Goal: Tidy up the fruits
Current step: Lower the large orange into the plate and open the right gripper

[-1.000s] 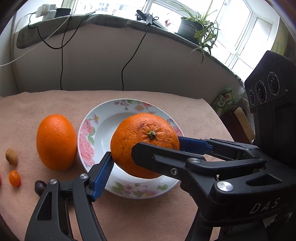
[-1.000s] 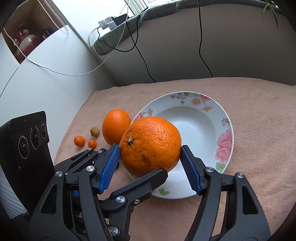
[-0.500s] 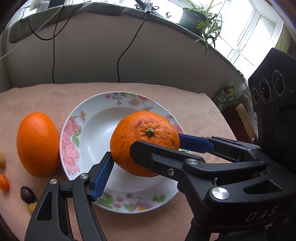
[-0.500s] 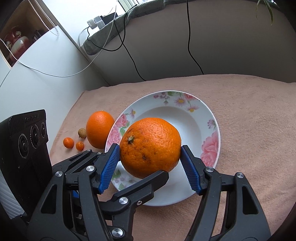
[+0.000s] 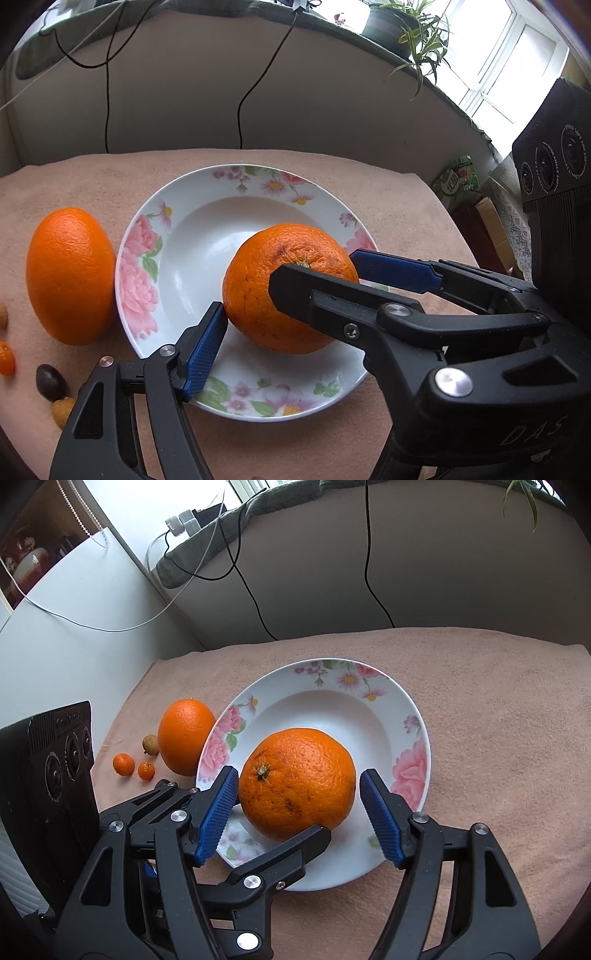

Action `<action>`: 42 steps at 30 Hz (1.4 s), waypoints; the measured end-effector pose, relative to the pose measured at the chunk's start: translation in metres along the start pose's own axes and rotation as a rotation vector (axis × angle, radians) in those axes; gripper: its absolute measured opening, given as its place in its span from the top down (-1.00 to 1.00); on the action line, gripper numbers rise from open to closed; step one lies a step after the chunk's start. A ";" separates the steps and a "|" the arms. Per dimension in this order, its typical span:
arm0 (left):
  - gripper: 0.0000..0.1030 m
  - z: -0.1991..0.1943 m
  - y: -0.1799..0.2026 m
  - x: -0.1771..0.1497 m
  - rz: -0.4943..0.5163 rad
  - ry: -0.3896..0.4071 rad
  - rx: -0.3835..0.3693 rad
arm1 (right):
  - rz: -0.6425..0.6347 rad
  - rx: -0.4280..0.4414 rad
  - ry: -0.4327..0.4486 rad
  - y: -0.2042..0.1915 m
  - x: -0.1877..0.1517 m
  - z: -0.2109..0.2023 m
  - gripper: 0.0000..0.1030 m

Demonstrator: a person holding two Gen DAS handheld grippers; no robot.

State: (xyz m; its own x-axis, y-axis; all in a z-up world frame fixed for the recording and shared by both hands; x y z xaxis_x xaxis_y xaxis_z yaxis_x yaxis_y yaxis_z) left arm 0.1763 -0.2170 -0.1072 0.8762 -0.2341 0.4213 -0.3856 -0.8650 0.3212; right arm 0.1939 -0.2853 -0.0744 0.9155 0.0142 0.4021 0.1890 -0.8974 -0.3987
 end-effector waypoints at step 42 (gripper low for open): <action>-0.40 -0.096 -0.112 -0.044 -0.159 0.186 0.037 | -0.172 0.003 -0.004 -0.085 0.018 0.001 -0.57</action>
State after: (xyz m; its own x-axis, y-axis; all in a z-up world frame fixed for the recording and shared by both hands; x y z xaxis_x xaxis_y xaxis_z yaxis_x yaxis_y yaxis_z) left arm 0.1530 -0.0673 -0.0803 0.8556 -0.0109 0.5176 -0.2331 -0.9008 0.3664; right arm 0.1944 -0.2082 -0.0336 0.8707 0.1693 0.4618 0.3442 -0.8804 -0.3262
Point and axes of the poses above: each gripper's, at about its wrist camera, not at the fingertips, and z roughly the way its jaws point, y to its right, x to its top, the point moved 7 cm from there along z, roughly the way its jaws point, and after that the axes turned 10 degrees about -y, right-handed, at the moved point
